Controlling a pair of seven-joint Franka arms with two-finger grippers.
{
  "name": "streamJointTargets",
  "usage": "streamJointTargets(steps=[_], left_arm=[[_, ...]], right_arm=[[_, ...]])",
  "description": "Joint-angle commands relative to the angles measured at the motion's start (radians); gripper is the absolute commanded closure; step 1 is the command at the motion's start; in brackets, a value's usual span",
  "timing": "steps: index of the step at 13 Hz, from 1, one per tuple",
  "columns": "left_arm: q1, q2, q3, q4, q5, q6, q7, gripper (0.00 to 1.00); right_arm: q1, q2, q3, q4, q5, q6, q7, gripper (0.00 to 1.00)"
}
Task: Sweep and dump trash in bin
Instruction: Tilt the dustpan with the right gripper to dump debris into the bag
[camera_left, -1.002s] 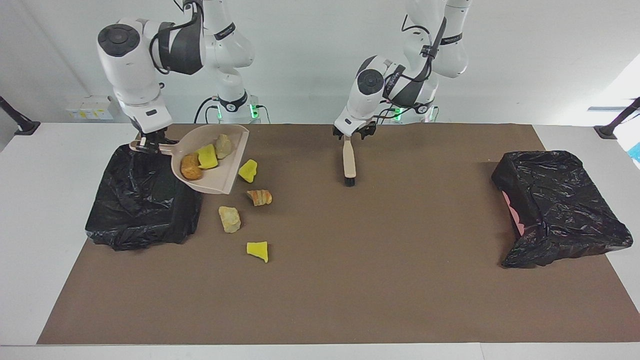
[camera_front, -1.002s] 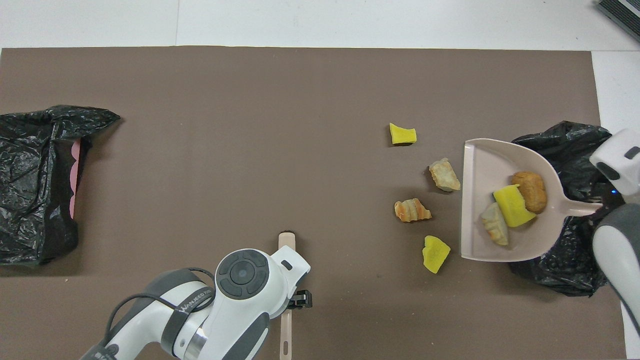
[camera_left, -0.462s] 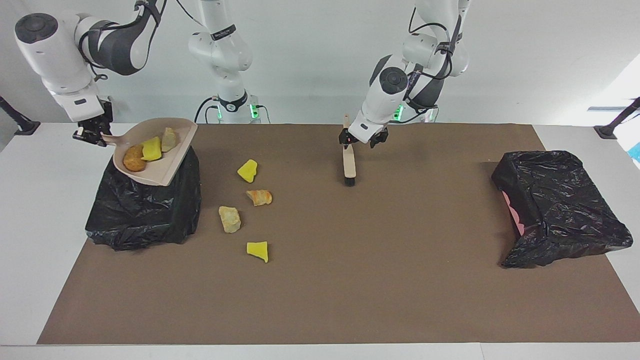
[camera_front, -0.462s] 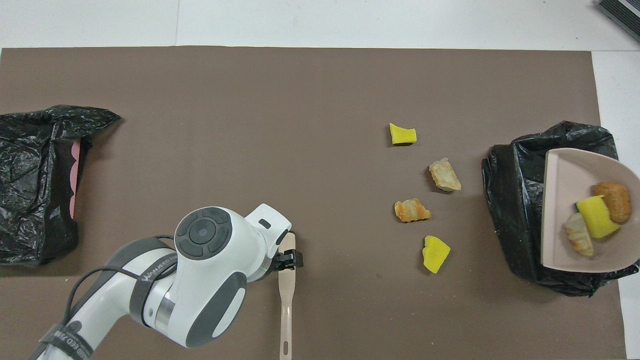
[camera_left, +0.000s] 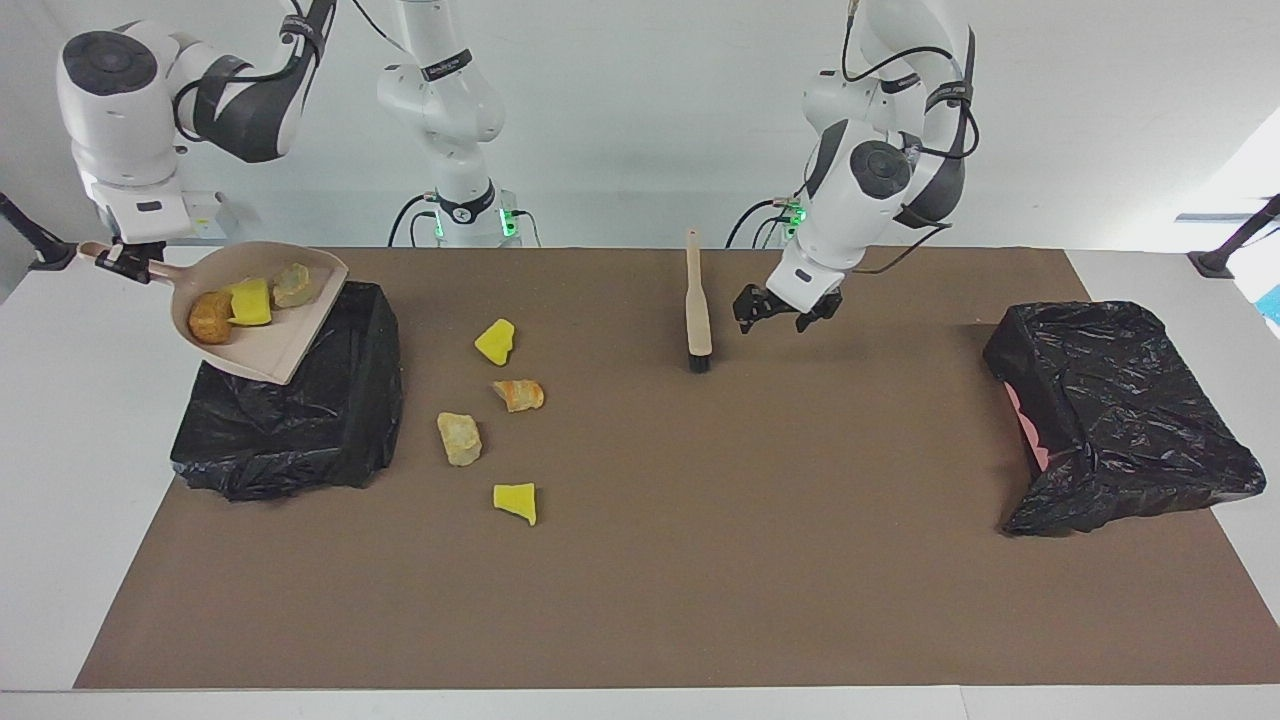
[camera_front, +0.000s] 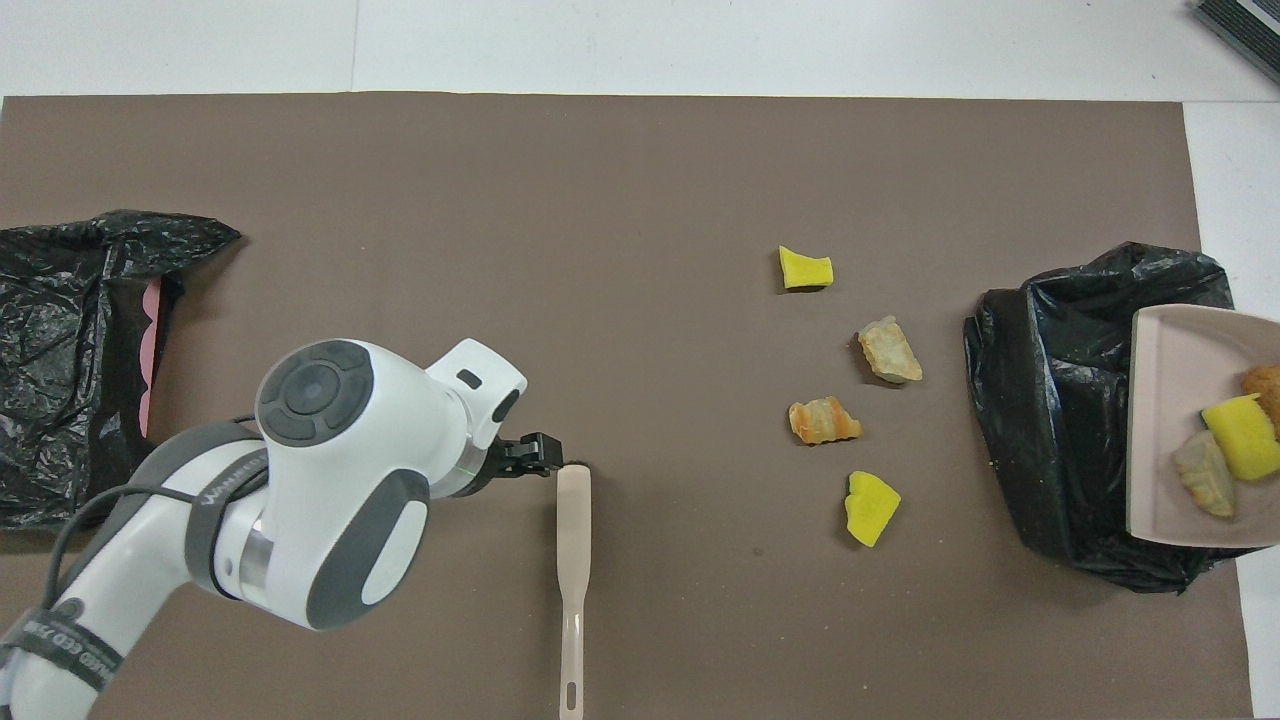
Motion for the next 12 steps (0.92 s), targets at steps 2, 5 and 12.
streamJointTargets(steps=[2,5,12], left_arm=[[0.119,0.009,-0.009,0.102,0.03,-0.099,0.183,0.0],[0.24,0.008,-0.009,0.153,0.067,-0.14,0.317,0.0],[0.443,0.029,-0.009,0.274,0.142,-0.205,0.521,0.0]], right_arm=[[0.065,-0.092,0.004,-0.127,-0.175,0.018,0.156,1.0],[0.089,-0.144,0.004,-0.191,-0.264,0.016,0.219,1.0],[0.173,-0.146,0.007,-0.281,-0.479,-0.004,0.391,1.0]])
